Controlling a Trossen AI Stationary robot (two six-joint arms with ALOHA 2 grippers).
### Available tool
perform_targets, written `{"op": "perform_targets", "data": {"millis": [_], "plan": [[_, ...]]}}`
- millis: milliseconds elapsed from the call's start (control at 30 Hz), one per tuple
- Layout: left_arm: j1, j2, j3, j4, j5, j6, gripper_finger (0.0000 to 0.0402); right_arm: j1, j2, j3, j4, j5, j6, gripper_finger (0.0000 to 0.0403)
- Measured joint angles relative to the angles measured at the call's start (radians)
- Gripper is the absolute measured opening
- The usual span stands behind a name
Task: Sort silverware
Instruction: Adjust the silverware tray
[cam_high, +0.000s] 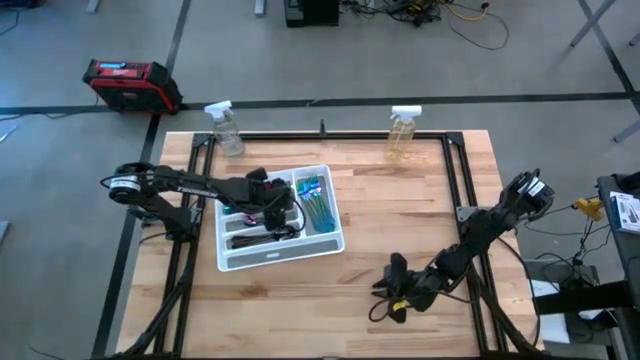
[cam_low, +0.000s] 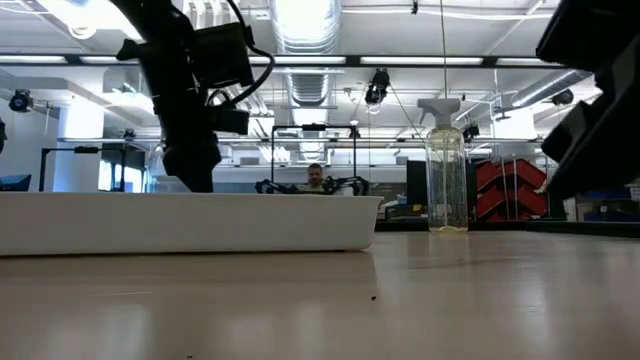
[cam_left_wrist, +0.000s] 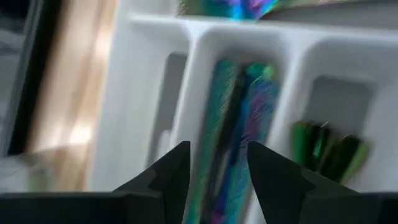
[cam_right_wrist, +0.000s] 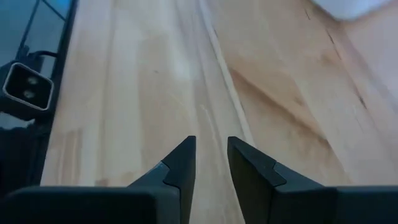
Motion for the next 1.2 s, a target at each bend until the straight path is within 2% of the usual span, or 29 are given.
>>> {"op": "perform_targets", "data": {"millis": [267,433,667,867,1200], "plan": [[-0.004,0.007,-0.010,0.138,0.161,0.031,0.0134,-0.025,0.000,0.019,-0.002,0.000,-0.060,0.0094],[0.004,0.022,-0.012,0.214,0.209,0.039,0.0119,-0.026,0.003,0.019,0.000,0.001,-0.078,0.0090],[0.017,0.141,-0.016,0.325,0.197,0.157,0.0118,-0.026,0.004,0.019,-0.002,0.002,-0.102,0.0073],[0.039,0.224,-0.008,0.495,0.259,0.199,0.0120,-0.030,0.006,0.018,-0.002,0.007,-0.095,0.0060],[0.050,0.307,0.165,0.564,0.340,0.304,0.0119,-0.039,0.006,0.018,0.000,0.009,-0.101,0.0051]]}}
